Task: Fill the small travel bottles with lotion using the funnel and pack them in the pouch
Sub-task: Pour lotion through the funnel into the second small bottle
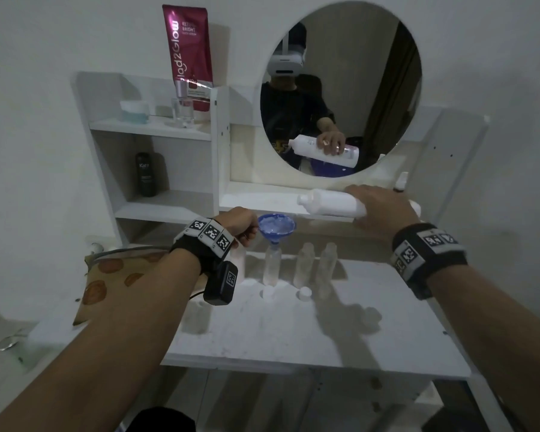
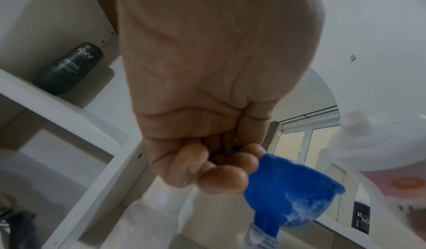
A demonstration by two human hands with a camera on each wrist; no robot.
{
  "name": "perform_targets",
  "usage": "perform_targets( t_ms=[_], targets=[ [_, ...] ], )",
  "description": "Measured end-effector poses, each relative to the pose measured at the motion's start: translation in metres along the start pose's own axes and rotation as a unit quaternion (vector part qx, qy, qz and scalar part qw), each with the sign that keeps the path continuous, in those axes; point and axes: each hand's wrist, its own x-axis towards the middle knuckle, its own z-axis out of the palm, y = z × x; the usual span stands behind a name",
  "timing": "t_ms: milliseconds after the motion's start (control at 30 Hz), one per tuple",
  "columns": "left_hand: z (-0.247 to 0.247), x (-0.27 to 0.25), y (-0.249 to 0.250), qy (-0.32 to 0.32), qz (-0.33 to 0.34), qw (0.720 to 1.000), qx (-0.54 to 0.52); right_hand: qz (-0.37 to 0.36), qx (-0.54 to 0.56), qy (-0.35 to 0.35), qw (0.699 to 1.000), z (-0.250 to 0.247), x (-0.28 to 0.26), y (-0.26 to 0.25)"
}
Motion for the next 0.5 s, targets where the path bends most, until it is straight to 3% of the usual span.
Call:
perform_targets(
  t_ms=[100, 500],
  targets=[
    [0.000, 0.001, 0.001, -0.006, 0.008, 1.000, 0.001, -0.025, -0.098, -0.053, 0.993, -0.014, 0.016, -0.013],
    [-0.001, 0.000, 0.001, -0.016, 0.026, 1.000, -0.003, -0.133, -0.309, -0.069, 0.939, -0.044, 0.047, -0.044]
  ],
)
